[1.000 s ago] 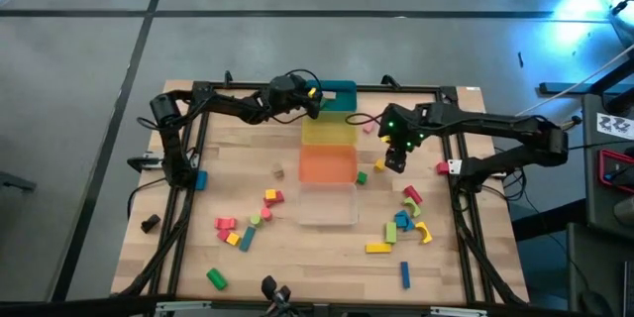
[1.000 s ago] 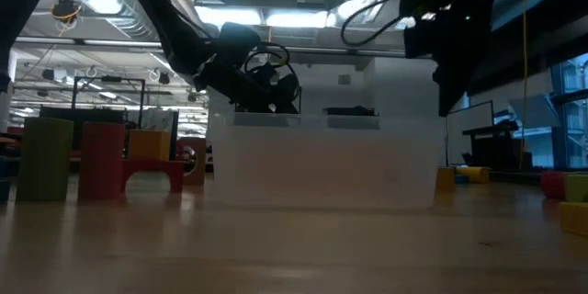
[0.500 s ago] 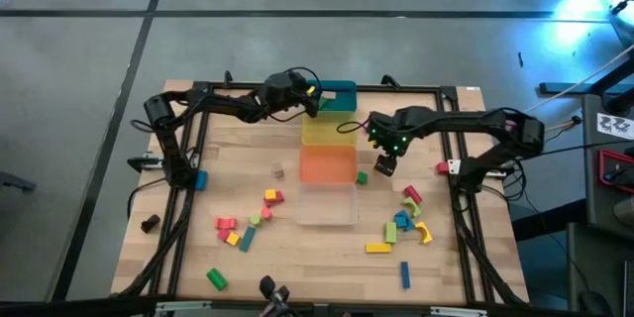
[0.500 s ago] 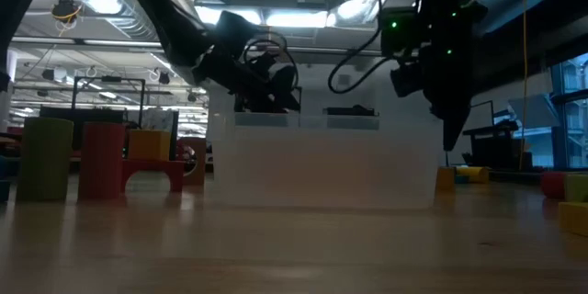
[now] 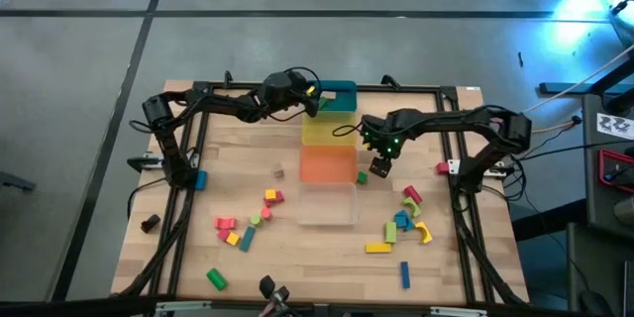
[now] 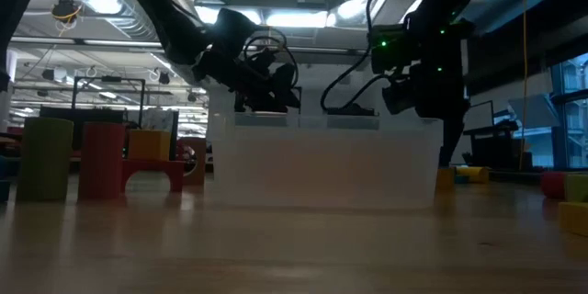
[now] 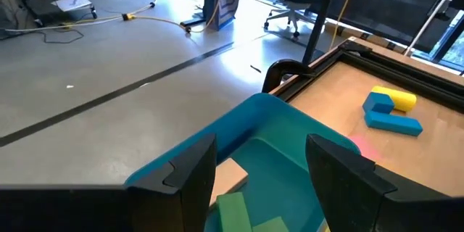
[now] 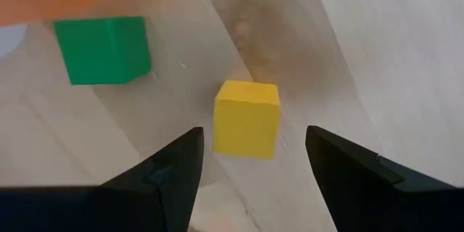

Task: Sort blocks by size
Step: Put the yellow square block into the yellow bin

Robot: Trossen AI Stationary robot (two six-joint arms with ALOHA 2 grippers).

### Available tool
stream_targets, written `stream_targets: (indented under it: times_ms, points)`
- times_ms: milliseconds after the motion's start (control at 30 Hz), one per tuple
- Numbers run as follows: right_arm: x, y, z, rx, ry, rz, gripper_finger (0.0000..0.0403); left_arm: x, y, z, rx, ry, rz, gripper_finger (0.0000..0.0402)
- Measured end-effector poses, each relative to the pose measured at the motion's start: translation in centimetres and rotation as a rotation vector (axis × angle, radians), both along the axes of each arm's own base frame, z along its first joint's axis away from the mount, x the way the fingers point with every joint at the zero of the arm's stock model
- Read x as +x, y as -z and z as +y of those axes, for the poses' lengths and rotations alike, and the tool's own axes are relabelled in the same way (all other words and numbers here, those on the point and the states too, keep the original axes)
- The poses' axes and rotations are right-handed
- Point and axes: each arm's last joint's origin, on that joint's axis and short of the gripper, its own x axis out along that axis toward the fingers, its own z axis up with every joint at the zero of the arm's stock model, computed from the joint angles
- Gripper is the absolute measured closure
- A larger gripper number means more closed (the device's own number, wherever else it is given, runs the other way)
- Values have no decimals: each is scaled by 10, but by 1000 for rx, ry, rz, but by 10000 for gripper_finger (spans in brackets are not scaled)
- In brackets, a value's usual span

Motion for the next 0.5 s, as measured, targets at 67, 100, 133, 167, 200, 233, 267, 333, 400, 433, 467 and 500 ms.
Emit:
stream_targets:
  times_ms: [67,100,133,167,200,233,267,333,400,433,467,500]
  points:
    - [1,2,0,0,0,1,159,0,0,0,-1,0,2,206]
    - [2,3,-1,-2,0,3,159,0,0,0,-2,0,2,206]
    - [3,5,-1,-3,0,2,159,0,0,0,-2,0,1,206]
    - [4,6,-2,-4,0,-3,159,0,0,0,-1,0,1,206]
    - [6,8,-2,-5,0,-6,159,0,0,0,-1,0,1,206]
    - [7,10,-2,-5,-1,-6,159,0,0,0,-1,0,1,206]
    - [8,12,-3,-5,-2,-4,159,0,0,0,-1,0,1,206]
    - [9,17,-3,-7,-2,14,159,0,0,0,-1,0,1,206]
    - [9,21,-4,-10,-2,38,160,0,0,0,-1,0,1,206]
    - [9,23,-4,-7,-2,50,163,0,0,0,-1,0,1,206]
    - [9,25,-4,-5,-2,58,168,0,0,0,-1,0,1,206]
    - [10,27,-4,-3,-2,63,176,0,-1,0,0,0,0,206]
